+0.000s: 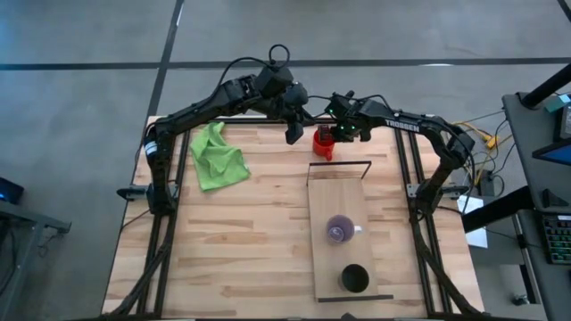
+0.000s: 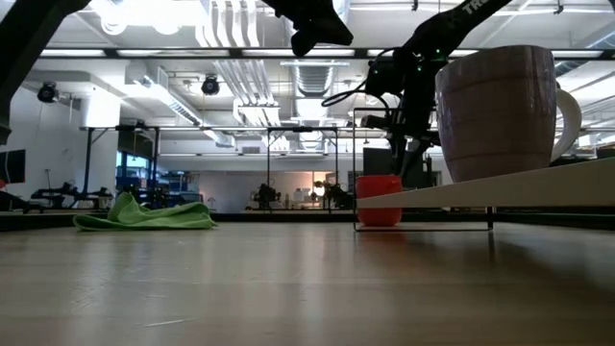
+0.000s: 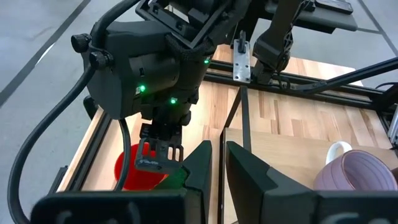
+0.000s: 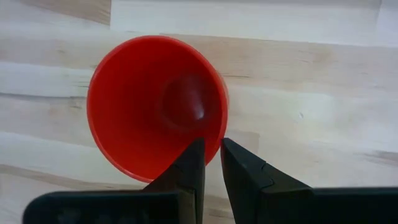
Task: Stack small to large cups/mugs on shelf
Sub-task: Put the red mug on the shelf
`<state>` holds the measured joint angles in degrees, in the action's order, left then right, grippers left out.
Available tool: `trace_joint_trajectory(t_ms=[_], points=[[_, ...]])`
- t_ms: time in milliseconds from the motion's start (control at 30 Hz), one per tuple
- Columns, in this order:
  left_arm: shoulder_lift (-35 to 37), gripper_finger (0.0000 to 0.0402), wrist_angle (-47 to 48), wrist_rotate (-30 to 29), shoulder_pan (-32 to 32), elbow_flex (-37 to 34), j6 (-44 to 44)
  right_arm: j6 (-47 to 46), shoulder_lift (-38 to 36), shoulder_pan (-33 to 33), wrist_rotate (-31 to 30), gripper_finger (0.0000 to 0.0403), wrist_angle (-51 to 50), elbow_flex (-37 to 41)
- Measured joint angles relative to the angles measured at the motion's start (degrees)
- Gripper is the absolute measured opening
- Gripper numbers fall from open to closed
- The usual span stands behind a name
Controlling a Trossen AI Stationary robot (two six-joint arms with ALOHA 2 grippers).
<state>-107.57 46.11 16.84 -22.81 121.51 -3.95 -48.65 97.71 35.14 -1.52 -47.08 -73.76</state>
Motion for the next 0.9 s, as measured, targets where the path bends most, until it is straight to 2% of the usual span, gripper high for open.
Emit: trace_joint_trajectory(t_ms=[767, 900], points=[[0.0, 0.0032, 2.7, -0.2, 0.0, 0.0, 0.0, -0.4, 1.8, -0.3, 0.0, 0.0047, 1.0, 0.1], [0.0, 0.0032, 3.0, -0.2, 0.0, 0.0, -2.6, -0.4, 2.4, -0.2, 0.0, 0.0047, 1.3, 0.1]])
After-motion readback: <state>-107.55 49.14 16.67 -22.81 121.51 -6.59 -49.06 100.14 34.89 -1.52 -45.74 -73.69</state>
